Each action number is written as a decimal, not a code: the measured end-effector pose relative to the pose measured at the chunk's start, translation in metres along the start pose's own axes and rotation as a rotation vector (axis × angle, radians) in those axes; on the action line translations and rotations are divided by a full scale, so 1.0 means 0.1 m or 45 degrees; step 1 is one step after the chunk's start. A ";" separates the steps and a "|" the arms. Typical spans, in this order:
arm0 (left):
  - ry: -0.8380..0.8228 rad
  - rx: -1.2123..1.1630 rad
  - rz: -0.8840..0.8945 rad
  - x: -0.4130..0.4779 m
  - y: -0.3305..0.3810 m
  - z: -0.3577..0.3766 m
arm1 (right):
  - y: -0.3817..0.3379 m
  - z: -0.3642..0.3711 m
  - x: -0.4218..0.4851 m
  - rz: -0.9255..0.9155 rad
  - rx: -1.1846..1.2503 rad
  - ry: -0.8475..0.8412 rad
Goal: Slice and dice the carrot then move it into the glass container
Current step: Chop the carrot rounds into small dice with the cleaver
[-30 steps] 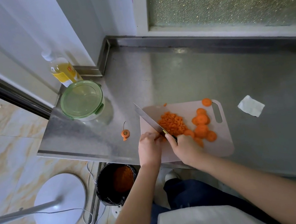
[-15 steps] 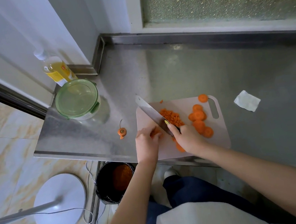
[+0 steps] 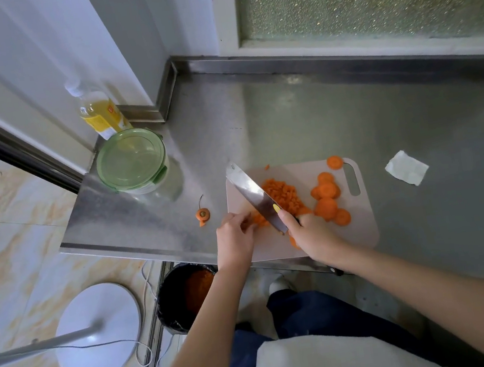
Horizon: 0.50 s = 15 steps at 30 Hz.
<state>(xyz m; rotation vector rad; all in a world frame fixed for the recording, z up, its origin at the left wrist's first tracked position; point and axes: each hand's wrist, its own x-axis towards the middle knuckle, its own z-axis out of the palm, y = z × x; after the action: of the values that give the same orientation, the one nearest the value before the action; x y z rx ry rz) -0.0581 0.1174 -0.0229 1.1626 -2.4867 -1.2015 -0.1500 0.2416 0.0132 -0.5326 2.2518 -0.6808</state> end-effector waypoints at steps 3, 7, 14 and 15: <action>-0.035 0.033 -0.015 0.02 0.03 0.01 | 0.00 0.02 0.00 -0.006 -0.050 -0.025; -0.047 0.062 -0.024 0.04 0.05 0.02 | -0.01 0.06 0.00 -0.002 -0.135 -0.019; -0.051 0.067 -0.068 0.06 0.03 0.05 | -0.03 0.19 0.04 0.015 -0.206 0.059; -0.051 0.065 -0.078 0.07 0.03 0.05 | -0.03 0.21 0.05 0.008 -0.207 0.078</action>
<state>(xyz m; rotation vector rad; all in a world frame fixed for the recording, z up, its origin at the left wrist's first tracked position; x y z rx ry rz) -0.0670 0.1165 -0.0253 1.2484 -2.5427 -1.1948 -0.1369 0.2299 0.0001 -0.5901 2.3792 -0.5196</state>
